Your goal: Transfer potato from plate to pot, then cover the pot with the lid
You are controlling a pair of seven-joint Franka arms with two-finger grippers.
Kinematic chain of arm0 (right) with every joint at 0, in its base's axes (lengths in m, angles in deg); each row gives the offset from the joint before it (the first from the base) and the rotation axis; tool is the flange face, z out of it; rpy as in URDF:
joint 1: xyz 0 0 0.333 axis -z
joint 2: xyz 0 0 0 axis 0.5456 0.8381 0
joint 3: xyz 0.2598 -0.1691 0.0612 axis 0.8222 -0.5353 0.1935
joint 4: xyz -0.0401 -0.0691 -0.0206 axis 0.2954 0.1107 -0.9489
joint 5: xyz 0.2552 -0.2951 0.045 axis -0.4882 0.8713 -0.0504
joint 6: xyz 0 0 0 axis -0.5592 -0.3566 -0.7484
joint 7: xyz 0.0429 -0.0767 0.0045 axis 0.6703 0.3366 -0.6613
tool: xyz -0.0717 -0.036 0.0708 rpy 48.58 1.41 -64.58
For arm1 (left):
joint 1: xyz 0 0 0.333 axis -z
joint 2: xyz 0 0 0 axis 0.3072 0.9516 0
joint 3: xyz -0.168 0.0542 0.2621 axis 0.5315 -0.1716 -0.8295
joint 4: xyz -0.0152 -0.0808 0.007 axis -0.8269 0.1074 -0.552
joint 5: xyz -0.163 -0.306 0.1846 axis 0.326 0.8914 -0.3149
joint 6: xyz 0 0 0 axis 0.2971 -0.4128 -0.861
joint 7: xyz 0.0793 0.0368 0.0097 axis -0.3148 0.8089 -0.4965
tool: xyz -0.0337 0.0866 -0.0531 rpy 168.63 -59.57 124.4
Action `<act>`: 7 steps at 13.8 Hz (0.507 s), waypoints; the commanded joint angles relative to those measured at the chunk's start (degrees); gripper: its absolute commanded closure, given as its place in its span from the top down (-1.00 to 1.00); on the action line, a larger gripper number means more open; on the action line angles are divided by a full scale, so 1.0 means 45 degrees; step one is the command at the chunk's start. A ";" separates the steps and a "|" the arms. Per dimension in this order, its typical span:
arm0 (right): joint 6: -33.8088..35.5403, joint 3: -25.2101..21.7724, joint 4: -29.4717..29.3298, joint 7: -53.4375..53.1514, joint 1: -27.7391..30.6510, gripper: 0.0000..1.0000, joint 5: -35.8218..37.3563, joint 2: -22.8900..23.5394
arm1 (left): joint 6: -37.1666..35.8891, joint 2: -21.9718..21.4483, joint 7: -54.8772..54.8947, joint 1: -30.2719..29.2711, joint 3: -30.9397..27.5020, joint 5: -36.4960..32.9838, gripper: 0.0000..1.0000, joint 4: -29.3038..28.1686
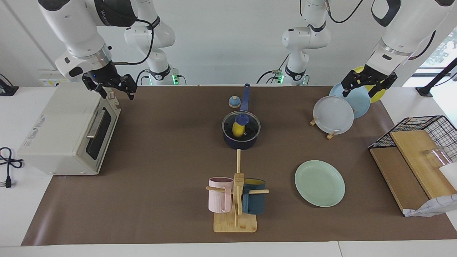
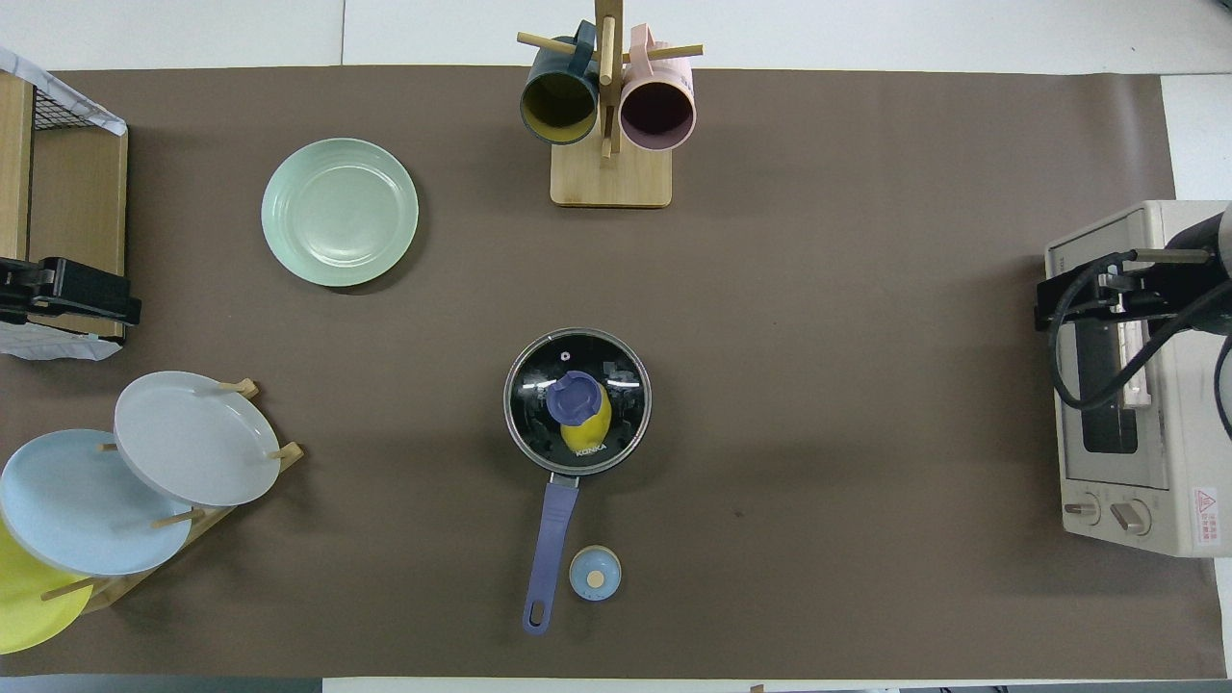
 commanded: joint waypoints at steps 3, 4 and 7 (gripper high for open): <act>-0.0067 0.0036 0.0166 0.0532 0.0243 1.00 -0.0095 -0.0198 | -0.0156 -0.0180 -0.0007 0.0066 -0.0057 -0.0283 1.00 -0.0061; -0.0108 0.0036 0.0380 0.0533 0.0243 1.00 -0.0074 -0.0315 | -0.0156 -0.0180 -0.0007 0.0066 -0.0057 -0.0283 1.00 -0.0061; -0.0147 0.0017 0.0382 0.0592 0.0496 1.00 -0.0073 -0.0335 | -0.0156 -0.0180 -0.0007 0.0066 -0.0057 -0.0283 1.00 -0.0061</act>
